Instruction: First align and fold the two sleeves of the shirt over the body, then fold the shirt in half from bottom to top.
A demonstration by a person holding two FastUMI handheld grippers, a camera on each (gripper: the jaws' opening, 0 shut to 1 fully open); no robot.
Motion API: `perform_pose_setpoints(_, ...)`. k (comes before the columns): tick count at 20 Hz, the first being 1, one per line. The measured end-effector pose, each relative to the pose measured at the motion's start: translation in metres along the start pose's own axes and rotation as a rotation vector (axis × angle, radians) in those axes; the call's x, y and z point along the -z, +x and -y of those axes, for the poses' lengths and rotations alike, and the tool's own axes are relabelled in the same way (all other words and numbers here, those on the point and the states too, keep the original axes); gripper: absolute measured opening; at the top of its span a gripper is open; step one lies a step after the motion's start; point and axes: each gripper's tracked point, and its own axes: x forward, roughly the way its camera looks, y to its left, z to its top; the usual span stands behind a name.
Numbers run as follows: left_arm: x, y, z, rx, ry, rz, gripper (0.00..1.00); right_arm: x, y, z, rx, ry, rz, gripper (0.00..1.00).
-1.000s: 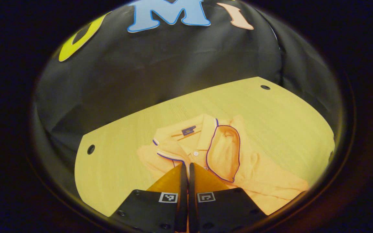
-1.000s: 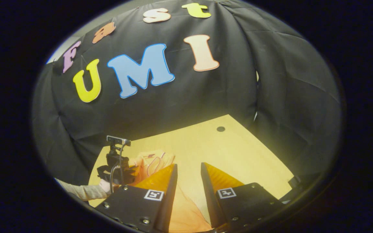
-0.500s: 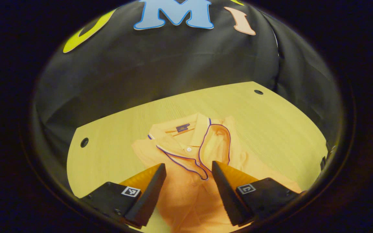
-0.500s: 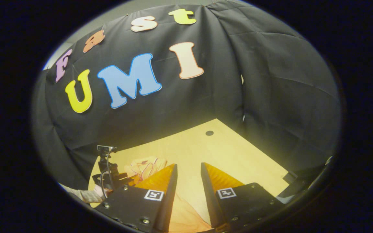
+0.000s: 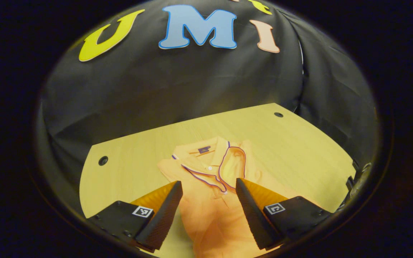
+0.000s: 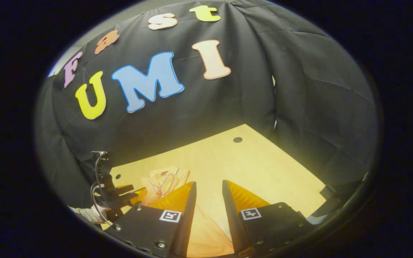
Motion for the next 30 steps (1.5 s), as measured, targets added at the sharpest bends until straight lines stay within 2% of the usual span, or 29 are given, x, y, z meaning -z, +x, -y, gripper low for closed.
perform_pose_setpoints(5, 0.01, -0.051, -0.006, -0.006, -0.046, 0.025, 1.0, 0.019, 0.013, -0.019, -0.069, -0.059, -0.057, 0.46)
perform_pose_setpoints(8, 0.027, -0.081, -0.013, -0.025, -0.045, 0.023, 0.93, 0.032, 0.02, -0.026, -0.105, -0.105, -0.094, 0.46)
perform_pose_setpoints(15, 0.09, -0.141, -0.023, -0.064, -0.109, -0.04, 0.98, 0.081, 0.025, -0.012, -0.159, -0.155, -0.202, 0.46)
perform_pose_setpoints(23, 0.178, -0.174, -0.008, -0.053, -0.132, -0.202, 0.97, 0.168, 0.031, 0.004, -0.16, -0.211, -0.391, 0.46)
perform_pose_setpoints(24, 0.188, -0.177, -0.003, -0.044, -0.137, -0.227, 0.98, 0.178, 0.032, 0.007, -0.156, -0.215, -0.412, 0.54)
perform_pose_setpoints(25, 0.198, -0.178, -0.001, -0.042, -0.137, -0.246, 0.98, 0.187, 0.033, 0.009, -0.15, -0.218, -0.433, 0.46)
perform_pose_setpoints(26, 0.207, -0.18, 0.0, -0.045, -0.136, -0.265, 0.97, 0.196, 0.035, 0.009, -0.15, -0.218, -0.454, 0.46)
perform_pose_setpoints(28, 0.223, -0.181, 0.004, -0.04, -0.147, -0.298, 0.98, 0.211, 0.036, 0.013, -0.139, -0.22, -0.498, 0.48)
perform_pose_setpoints(29, 0.229, -0.182, 0.006, -0.035, -0.154, -0.313, 0.98, 0.218, 0.033, 0.015, -0.144, -0.219, -0.52, 0.55)
perform_pose_setpoints(30, 0.233, -0.182, 0.008, -0.034, -0.159, -0.328, 0.98, 0.224, 0.032, 0.016, -0.141, -0.22, -0.539, 0.54)
